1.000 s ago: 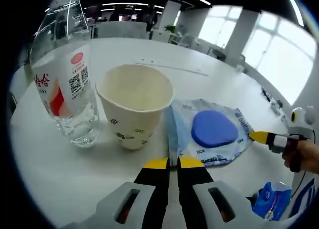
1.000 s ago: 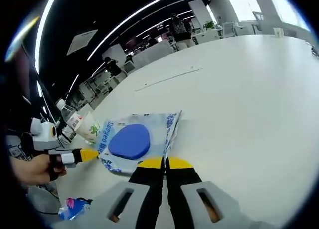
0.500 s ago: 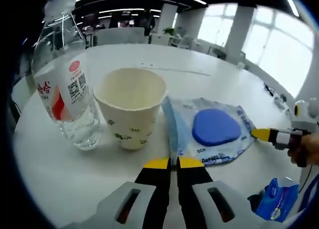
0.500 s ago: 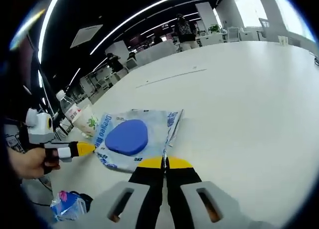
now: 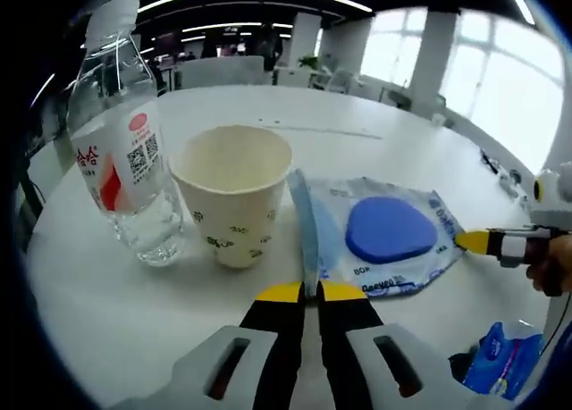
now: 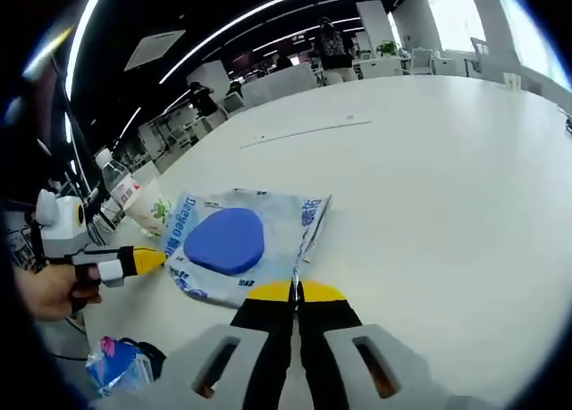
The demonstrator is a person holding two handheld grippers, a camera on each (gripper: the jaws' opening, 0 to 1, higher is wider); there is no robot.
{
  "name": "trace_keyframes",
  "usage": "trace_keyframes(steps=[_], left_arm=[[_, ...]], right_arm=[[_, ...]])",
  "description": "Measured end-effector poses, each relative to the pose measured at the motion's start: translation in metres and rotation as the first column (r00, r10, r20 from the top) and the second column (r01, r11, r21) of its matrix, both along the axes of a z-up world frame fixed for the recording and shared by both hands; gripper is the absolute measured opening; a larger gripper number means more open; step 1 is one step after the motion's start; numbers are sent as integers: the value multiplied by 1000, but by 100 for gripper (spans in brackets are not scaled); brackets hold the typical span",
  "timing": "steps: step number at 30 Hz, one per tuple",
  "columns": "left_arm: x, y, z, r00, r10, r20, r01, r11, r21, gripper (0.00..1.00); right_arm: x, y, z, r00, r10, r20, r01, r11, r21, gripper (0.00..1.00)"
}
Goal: Arrange the tabletop items into an orderly group along one side of the table until the central work area is clear of visible clutter.
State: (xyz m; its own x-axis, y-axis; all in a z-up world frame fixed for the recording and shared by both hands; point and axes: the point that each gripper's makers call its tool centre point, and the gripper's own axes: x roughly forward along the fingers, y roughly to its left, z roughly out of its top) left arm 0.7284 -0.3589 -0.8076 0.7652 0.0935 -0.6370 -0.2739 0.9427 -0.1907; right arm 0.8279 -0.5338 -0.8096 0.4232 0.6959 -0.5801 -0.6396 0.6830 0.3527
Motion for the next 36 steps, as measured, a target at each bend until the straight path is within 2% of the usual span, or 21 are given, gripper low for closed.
trace_keyframes(steps=[1,3,4,6,8,10,11,13,14,15,16,17,21,25,36], left_arm=[[1,-1,2,1000,-1,6,1,1000,-7,12],[1,-3,2,1000,-8,9,8,1000,-8,27],[1,-3,2,1000,-8,9,8,1000,-7,29],[-2,-8,4,1000,-10,20,11,1000,-29,31],[-5,-12,6,1000,-13,22,14,999,-33,33],[-8,-13,10,999,-8,39,9,999,-35,37],[-8,-14,12,999,-6,49,8,999,-43,40],[-9,-15,16,998,-2,69,6,998,-57,49],[-11,-17,17,998,0,61,5,997,-76,57],[-12,-17,18,998,-5,59,9,997,-71,66],[-13,-16,20,998,-18,63,21,999,-51,70],[-14,-14,25,997,-31,69,33,999,-27,73],[-16,-9,30,997,-8,80,12,999,-46,91],[-24,-6,38,996,7,83,-4,999,-33,92],[-45,0,60,995,25,95,-25,1000,-9,91]], right_arm=[[0,0,0,1000,-2,-3,2,1000,18,0],[0,0,1,997,-33,-70,39,996,84,0],[0,0,2,995,-40,-94,51,992,112,1],[0,0,6,998,-35,-56,43,988,147,10],[5,-1,14,999,-48,15,45,987,154,27],[4,-2,23,998,-52,18,49,985,167,39],[5,2,19,998,-48,28,42,983,181,42],[3,6,31,998,-24,61,10,978,211,43],[2,7,35,998,-15,66,0,977,215,45],[-2,9,41,997,-4,75,-13,976,219,48],[-3,10,46,996,13,87,-32,974,223,52],[-4,11,47,996,16,89,-36,974,222,58],[-6,9,51,995,36,94,-55,977,207,70],[-16,6,55,997,45,68,-58,977,204,75],[-29,-11,70,997,36,69,-51,973,226,76]])
